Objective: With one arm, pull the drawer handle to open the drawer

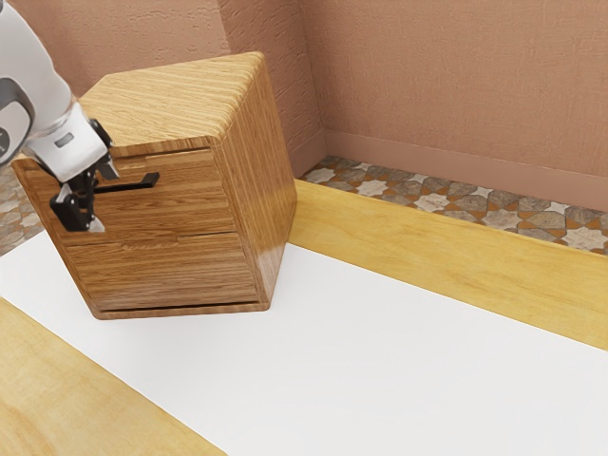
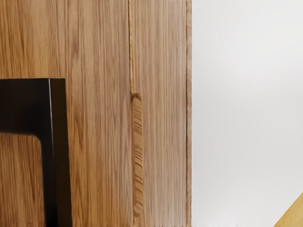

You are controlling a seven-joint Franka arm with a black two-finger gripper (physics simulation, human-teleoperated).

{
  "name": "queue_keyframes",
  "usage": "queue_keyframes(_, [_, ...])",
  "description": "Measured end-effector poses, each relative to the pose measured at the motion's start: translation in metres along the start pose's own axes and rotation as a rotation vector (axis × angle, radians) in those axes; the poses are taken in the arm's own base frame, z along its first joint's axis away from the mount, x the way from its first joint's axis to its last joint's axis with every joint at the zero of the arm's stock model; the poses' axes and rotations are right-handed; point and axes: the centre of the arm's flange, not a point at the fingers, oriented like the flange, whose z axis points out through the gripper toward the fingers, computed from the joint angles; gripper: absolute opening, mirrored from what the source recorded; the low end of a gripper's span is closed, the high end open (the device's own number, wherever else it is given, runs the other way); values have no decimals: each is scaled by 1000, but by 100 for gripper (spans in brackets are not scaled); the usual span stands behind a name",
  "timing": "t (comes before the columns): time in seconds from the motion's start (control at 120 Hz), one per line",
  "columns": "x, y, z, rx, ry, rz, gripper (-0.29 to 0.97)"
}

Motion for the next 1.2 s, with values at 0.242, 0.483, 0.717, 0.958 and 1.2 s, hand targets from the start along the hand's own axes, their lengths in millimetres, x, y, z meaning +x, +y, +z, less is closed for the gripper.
queue_keyframes(0.242, [1,8,18,-10,11,-24,69])
queue_keyframes(0.483, [3,32,5,0,49,-26,67])
queue_keyframes(0.717, [15,68,-4,1,71,8,68])
queue_keyframes(0.958, [6,114,-51,73,118,21,51])
queue_keyframes(1.2, [18,122,-110,122,143,6,64])
